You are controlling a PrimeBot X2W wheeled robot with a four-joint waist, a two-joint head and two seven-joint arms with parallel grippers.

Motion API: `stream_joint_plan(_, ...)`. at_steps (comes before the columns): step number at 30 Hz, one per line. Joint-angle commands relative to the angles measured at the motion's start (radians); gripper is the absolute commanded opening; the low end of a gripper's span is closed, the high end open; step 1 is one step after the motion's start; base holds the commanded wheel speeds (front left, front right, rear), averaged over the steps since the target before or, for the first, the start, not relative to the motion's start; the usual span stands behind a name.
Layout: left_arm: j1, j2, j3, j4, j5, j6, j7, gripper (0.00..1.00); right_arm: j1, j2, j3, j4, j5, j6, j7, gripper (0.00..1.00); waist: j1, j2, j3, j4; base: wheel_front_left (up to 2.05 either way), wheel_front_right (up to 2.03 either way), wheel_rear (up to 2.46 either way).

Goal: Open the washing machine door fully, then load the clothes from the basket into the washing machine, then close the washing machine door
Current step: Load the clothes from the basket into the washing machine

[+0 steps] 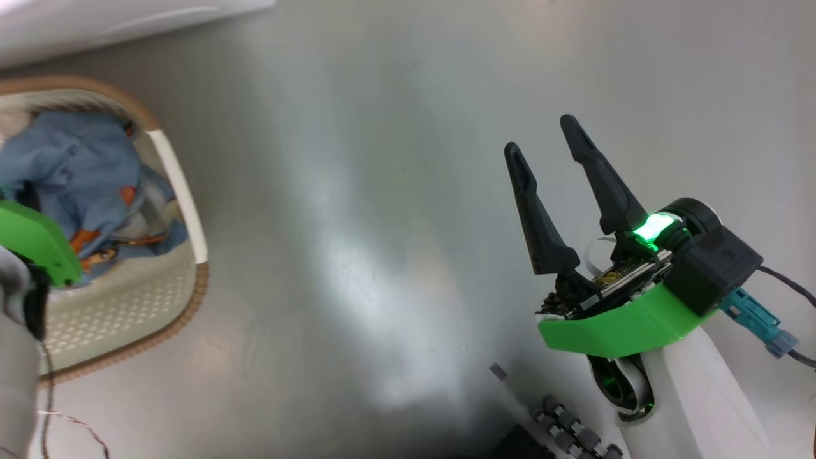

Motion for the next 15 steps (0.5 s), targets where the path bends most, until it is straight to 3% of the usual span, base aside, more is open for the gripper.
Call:
stream_joint_plan(1, 0.049, 0.033, 0.019, -0.01, -0.011, 0.015, -0.025, 0.0, 0.045, 0.001, 0.016, -0.011, -0.015, 0.009, -0.005, 1.0, 0.0, 0.0, -0.067, 0.06, 0.0, 0.0, 0.0)
stream_joint_plan(8, 0.13, -0.028, 0.034, -0.018, -0.04, 0.027, -0.15, 0.0, 0.079, 0.001, 0.006, 0.042, -0.056, 0.009, -0.005, 1.0, 0.0, 0.0, -0.187, 0.133, 0.0, 0.0, 0.0)
stream_joint_plan(15, 0.248, -0.085, 0.06, -0.099, -0.062, 0.039, -0.198, 0.0, 0.132, 0.001, -0.014, 0.097, -0.085, 0.009, -0.005, 1.0, 0.0, 0.0, -0.317, 0.202, 0.0, 0.0, 0.0)
